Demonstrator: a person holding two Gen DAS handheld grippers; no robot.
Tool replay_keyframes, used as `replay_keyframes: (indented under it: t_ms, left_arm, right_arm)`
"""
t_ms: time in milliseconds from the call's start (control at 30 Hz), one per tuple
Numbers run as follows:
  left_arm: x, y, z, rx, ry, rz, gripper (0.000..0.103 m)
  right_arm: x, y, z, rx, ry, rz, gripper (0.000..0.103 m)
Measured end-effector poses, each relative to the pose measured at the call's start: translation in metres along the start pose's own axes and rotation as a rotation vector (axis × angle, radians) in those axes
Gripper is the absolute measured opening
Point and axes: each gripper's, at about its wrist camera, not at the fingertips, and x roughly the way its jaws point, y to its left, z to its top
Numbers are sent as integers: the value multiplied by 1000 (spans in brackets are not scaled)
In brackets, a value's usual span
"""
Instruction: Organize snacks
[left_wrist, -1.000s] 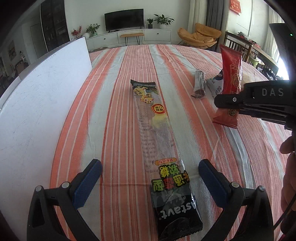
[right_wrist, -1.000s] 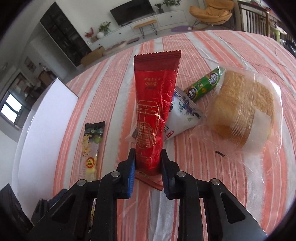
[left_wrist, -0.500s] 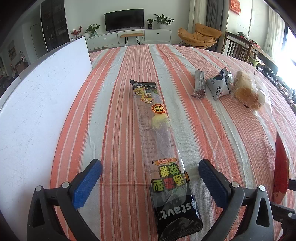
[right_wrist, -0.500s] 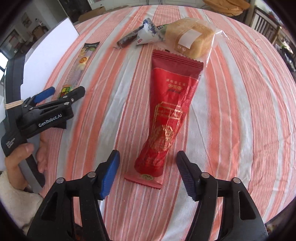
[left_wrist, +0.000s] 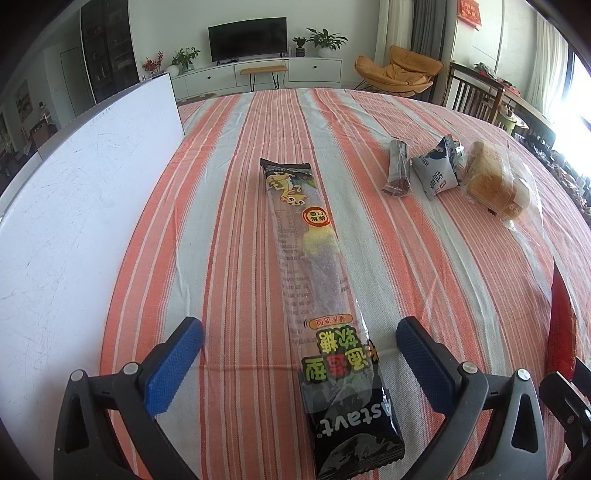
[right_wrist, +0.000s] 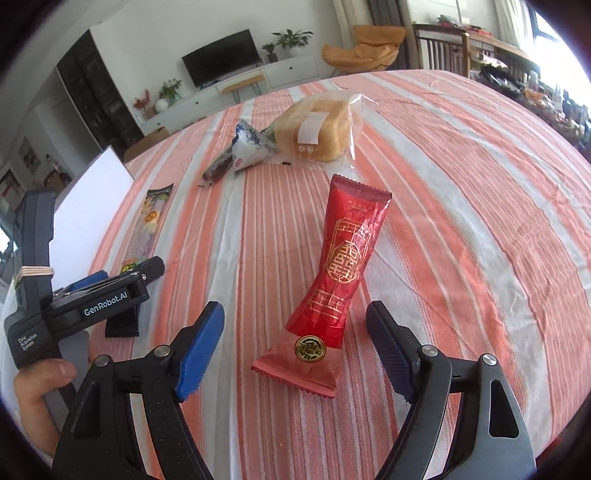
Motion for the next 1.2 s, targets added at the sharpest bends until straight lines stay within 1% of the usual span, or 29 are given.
replay_keyframes:
  t_ms: [100,167,333,600,667,733,767,800,833,867,900,933,1000,1033,1067,1100,1133,1200]
  left_arm:
    - [0,0,0,0,0,0,103]
    - [0,0,0,0,0,0,103]
    - [0,0,0,0,0,0,103]
    - [1,-1,0,4,5,-2,103]
    - [0,-2,2,10,31,-5,103]
    - [-1,-4,2,21,78,-16,103]
    - [-3,-6,2,31,91,-24,101]
    - [-7,-8,0,39,82,-31,93]
    - [-13,-10,-3,55,65,-45,77]
    - [-18,-14,-5,81,53,-64,66]
    - [-23,-18,-6,106,45,-74,36]
    - [-26,-22,-8,127,49,-62,26]
    - [-31,-21,-12,120,50,-75,18]
    - [-35,-18,-15,102,50,-90,16]
    - [-38,-15,-17,77,56,-115,15]
    - [-43,-12,-20,53,59,-146,12]
    - [-48,-10,-23,38,57,-168,11]
    - [-59,-6,-28,18,50,-214,10]
  right_arm:
    - [2,-4,2,7,-11,-2,82]
    - [0,5,-3,-14,-12,-18,84]
    - [1,12,-7,-60,-6,-63,85]
    - [0,11,-7,-50,-10,-53,85]
    - [-4,7,-7,-18,-17,-22,85]
    - [-12,-6,-4,60,-48,76,84]
    - [-19,-14,-4,105,-79,125,84]
    - [-27,-22,-4,145,-111,156,84]
    - [-33,-31,-5,187,-140,177,85]
    - [-39,-41,-6,238,-165,198,85]
    - [-43,-52,-7,297,-183,215,85]
    - [-45,-62,-9,352,-194,223,85]
    - [-44,-78,-13,444,-192,212,86]
    - [-41,-81,-13,467,-174,192,86]
    - [-37,-80,-11,464,-149,170,86]
    - [-33,-73,-7,431,-120,139,85]
    - [-28,-62,-3,368,-96,103,85]
    - [-17,-37,5,231,-41,22,85]
